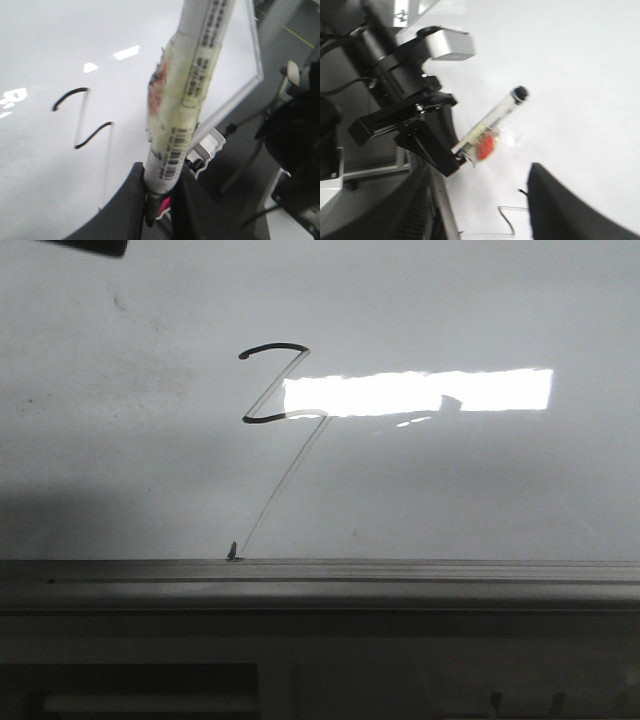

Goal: Write number 3 on whiteboard

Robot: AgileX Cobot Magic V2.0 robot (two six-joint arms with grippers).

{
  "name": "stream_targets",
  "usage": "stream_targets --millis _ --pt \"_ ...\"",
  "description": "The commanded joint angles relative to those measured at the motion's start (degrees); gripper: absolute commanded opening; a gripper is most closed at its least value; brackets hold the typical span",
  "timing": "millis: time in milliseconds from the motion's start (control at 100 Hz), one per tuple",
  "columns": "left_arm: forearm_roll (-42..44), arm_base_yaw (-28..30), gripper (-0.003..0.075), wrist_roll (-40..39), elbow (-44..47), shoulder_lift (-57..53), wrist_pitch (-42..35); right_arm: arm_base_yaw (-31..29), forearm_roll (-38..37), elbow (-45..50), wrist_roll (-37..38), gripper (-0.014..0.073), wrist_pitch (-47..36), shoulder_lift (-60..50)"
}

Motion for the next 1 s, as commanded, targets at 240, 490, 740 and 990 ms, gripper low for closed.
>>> stream_targets --millis 240,490,740,990 --pt "-1.0 0.0 -0.0021 -3.6 4.5 5.6 -19.8 -15.8 0.5 6.4 5.9 -0.0061 -3.1 -6.5" --pt "-1.0 0.0 -0.0021 -3.6 4.9 12.3 -26.4 -17.1 0.5 8.1 5.9 -0.0061 -2.7 -6.5" --pt "-1.0 0.0 -0.0021 -3.5 4.9 17.0 -32.0 -17.1 0.5 8.3 5.9 -0.0061 -2.7 -6.5" --pt "-1.1 0.0 0.0011 -3.5 4.8 18.8 -32.3 -17.1 0.5 8.6 5.9 -0.0061 -3.4 -6.5"
